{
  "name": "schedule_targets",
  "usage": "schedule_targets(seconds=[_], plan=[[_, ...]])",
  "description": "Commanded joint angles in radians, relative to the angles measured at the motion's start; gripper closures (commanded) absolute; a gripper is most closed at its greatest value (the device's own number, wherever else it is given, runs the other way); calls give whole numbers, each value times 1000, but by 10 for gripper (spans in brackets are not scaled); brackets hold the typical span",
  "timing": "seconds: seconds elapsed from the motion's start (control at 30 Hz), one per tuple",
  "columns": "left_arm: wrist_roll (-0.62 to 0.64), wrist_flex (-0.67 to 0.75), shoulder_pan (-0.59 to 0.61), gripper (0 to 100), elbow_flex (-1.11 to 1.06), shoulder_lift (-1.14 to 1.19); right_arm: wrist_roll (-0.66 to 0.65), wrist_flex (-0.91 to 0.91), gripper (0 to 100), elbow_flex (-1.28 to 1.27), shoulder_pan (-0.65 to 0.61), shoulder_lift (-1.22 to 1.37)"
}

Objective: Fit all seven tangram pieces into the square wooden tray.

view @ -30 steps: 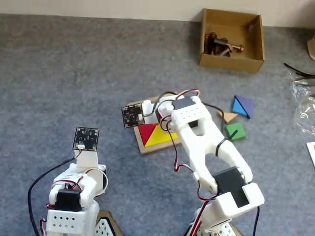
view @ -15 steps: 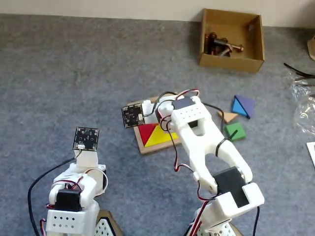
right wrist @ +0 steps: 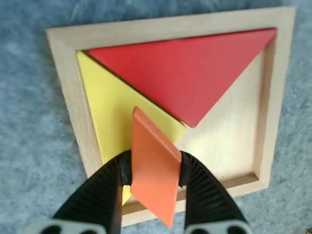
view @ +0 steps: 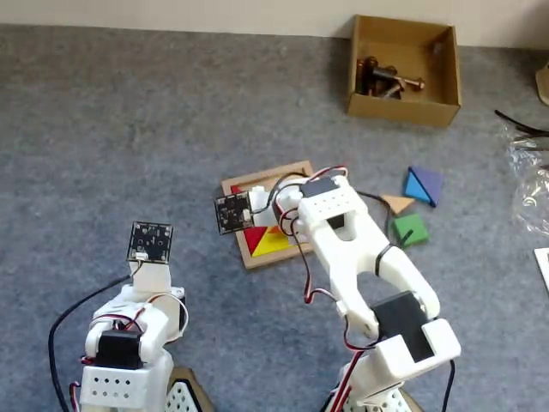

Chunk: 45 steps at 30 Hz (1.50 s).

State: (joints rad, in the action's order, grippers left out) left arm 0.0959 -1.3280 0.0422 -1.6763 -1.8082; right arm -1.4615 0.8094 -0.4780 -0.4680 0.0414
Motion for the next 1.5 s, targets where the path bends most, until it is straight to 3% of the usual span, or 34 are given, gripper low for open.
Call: schedule_targets(seconds=[0.0,0.33,0.57,0.97,1.17,1.47], plan=[[6,3,-16,995,-19,-7,-14,2,971,8,-8,-62],[6,3,-16,995,-19,-7,-21,2,971,15,-7,-62],[6,3,-16,995,-19,-7,-307,2,971,15,-7,-62],[6,3,-16,995,-19,-7,-554,-7,971,18,-5,-62],[6,3,-16,995,-19,-7,-629,-113,971,16,8,-62],[6,3,-16,995,-19,-7,-713,-119,971,16,10,-62]])
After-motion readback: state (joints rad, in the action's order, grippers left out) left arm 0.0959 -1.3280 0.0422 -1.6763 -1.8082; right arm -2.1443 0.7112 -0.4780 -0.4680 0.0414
